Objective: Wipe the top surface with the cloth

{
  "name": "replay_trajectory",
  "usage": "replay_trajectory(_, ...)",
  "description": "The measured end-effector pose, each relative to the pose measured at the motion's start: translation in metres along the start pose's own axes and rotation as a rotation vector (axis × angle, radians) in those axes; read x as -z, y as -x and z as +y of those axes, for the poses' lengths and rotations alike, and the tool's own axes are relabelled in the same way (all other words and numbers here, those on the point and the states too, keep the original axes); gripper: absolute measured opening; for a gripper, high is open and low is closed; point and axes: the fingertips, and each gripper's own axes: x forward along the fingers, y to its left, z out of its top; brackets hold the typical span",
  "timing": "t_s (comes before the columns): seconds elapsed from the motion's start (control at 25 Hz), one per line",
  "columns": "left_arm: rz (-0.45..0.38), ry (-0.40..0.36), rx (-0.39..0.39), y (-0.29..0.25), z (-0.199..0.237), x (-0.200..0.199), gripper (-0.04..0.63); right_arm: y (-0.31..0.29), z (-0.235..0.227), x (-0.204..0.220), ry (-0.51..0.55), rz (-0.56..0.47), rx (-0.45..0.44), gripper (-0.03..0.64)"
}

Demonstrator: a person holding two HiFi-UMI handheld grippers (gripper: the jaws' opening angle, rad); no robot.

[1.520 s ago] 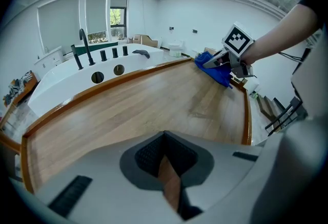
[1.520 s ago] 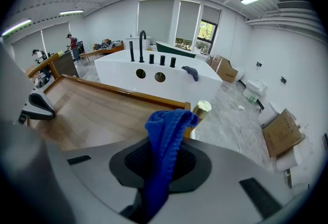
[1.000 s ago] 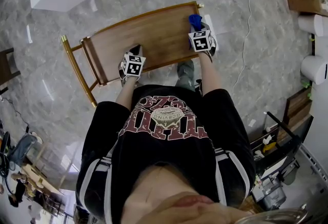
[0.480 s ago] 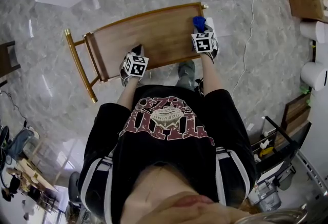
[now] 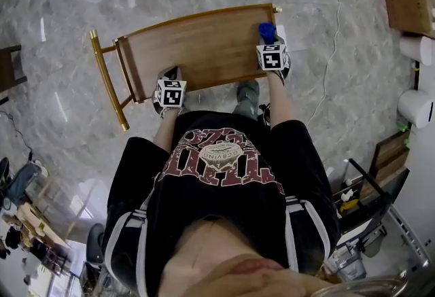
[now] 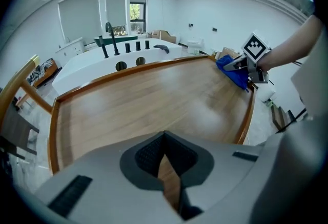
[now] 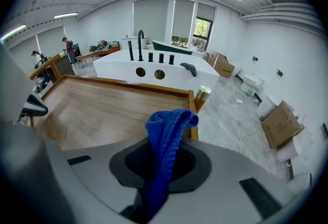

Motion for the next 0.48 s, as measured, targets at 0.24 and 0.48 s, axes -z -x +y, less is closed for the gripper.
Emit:
replay_trajectory(0.24, 0.054, 0.049, 0.018, -0.003, 0.007, 0.022, 0.046, -0.001, 0.003, 0.000, -0.024, -0.007, 0.003, 0.058)
replay_trajectory(0.48, 0.030, 0.078, 0.028, -0.002, 0.004, 0.023, 0.046, 0.001, 0.020, 0.002, -0.007, 0.002, -0.015, 0.058)
